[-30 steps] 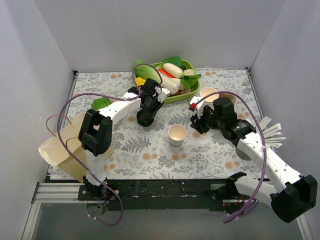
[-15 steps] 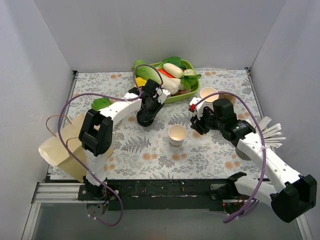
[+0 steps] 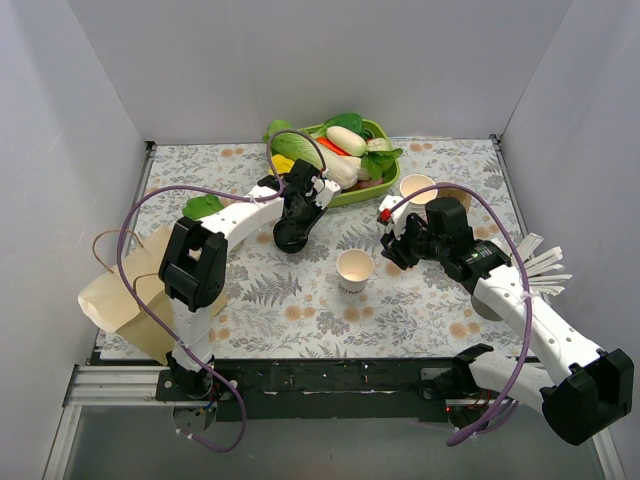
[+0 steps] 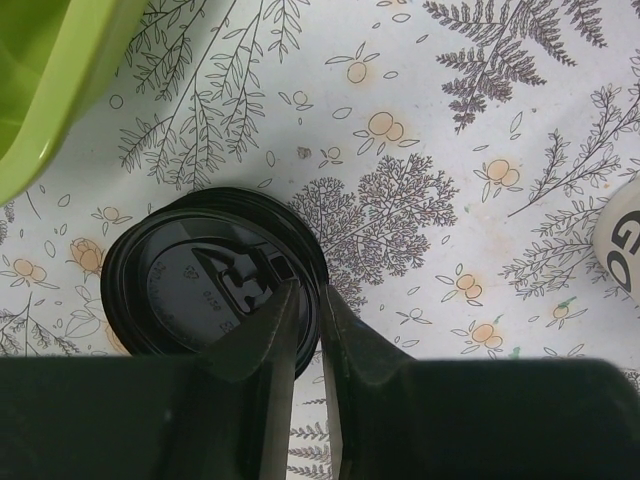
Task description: Pack the takeout coffee
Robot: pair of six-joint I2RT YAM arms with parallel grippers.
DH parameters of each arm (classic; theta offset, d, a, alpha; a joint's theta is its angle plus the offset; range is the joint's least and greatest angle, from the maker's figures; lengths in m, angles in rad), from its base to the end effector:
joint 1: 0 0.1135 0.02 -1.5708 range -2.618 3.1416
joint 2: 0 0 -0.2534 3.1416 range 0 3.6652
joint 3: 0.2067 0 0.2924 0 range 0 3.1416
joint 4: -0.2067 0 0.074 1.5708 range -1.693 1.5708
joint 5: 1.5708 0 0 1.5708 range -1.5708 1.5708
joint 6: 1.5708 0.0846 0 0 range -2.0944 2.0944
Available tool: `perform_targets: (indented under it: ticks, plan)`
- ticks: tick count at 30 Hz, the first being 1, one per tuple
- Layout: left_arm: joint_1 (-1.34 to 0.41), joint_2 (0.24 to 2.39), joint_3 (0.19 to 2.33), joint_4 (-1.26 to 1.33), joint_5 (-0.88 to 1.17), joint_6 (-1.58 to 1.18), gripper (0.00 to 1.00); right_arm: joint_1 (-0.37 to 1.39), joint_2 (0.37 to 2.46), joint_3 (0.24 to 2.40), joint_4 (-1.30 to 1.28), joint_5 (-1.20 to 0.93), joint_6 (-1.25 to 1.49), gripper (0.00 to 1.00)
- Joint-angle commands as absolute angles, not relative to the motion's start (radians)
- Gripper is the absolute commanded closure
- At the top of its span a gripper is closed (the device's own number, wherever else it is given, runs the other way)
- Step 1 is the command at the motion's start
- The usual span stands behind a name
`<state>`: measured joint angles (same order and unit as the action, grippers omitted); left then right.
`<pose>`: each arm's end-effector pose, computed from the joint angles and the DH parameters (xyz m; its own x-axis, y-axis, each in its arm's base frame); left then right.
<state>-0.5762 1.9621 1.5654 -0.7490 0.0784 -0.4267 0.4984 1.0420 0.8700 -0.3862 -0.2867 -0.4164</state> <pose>0.3897 -0.2611 0.1483 -0.9314 0.1132 -0.3459 0.2030 0.9504 -0.2356 0.2661 0.1721 0.2603 -0.1548 -0.5259 -0.8363 -0.8002 0.5632 -0.2061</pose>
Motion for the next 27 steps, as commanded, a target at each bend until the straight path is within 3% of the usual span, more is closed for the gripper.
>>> perform_targets:
  ticks: [1,9,11,22,27]
  plan:
    - [-0.580,1.956,1.559,-0.749,0.074,-0.423,0.86,0.495,1.039,0.861,-0.348,-0.287,-0.416,0.54]
    - [-0.578,1.954,1.555,-0.755,0.072,-0.413,0.94,0.494,1.034,0.854,-0.344,-0.287,-0.416,0.54]
    - [-0.578,1.953,1.563,-0.758,0.068,-0.405,1.00,0.494,1.032,0.854,-0.344,-0.287,-0.416,0.54]
    - [-0.578,1.850,1.686,-0.867,0.066,-0.383,1.00,0.495,1.058,0.917,-0.376,-0.313,-0.422,0.54]
    - [-0.574,1.810,1.767,-0.916,0.197,-0.431,1.00,0.495,1.111,1.014,-0.445,-0.334,-0.445,0.55]
